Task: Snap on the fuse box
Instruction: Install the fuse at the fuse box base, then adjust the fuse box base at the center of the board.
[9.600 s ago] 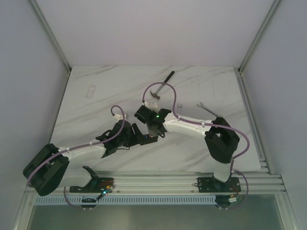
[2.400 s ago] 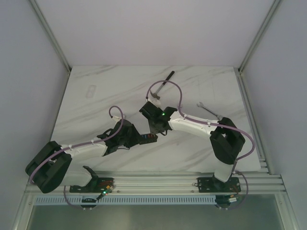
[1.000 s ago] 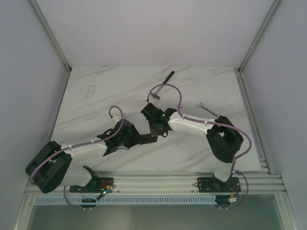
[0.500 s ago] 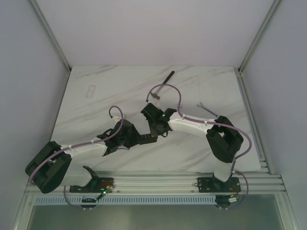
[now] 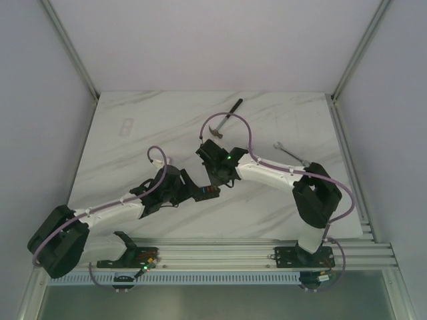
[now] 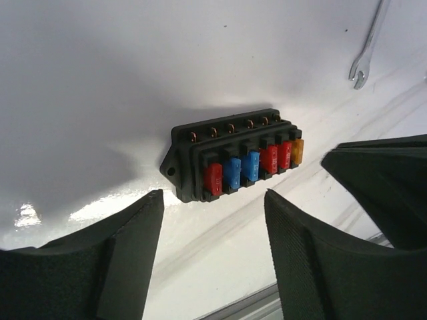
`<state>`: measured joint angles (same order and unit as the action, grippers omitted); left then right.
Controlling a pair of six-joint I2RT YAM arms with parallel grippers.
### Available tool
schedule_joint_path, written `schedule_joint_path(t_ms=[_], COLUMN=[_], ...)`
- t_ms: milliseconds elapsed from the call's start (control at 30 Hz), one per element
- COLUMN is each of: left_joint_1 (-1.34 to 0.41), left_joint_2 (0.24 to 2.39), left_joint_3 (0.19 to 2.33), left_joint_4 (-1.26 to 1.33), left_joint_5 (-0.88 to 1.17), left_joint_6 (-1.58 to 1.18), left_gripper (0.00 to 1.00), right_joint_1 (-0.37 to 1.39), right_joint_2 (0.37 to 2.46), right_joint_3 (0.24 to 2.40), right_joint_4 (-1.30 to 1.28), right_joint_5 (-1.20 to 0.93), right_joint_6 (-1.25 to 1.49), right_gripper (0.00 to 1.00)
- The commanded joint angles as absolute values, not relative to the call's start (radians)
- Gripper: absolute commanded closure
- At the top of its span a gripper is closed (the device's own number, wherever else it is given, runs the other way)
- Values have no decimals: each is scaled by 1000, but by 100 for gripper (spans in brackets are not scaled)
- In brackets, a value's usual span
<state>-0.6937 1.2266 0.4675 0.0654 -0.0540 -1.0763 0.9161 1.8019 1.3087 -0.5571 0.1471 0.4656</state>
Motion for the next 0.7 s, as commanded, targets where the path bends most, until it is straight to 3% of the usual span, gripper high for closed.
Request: schedule_joint_path(t_ms=[0, 333, 667], left_joint_1=[-687, -633, -541], left_joint_2=[1175, 1083, 1059], left_joint_3=[504, 560, 565], left_joint_4=[0, -129, -159], left_joint_5=[-100, -194, -184], left_joint_6=[-1043, -926, -876], left_gripper=[27, 14, 11], right_joint_1=[913, 917, 936], right_joint_2=[1705, 1644, 1704], right_joint_3=[1352, 1174, 1085], right_joint_4=[-558, -498, -428], right_joint_5=[171, 51, -33], right_joint_6=[417, 439, 474], right_gripper=[78, 74, 73])
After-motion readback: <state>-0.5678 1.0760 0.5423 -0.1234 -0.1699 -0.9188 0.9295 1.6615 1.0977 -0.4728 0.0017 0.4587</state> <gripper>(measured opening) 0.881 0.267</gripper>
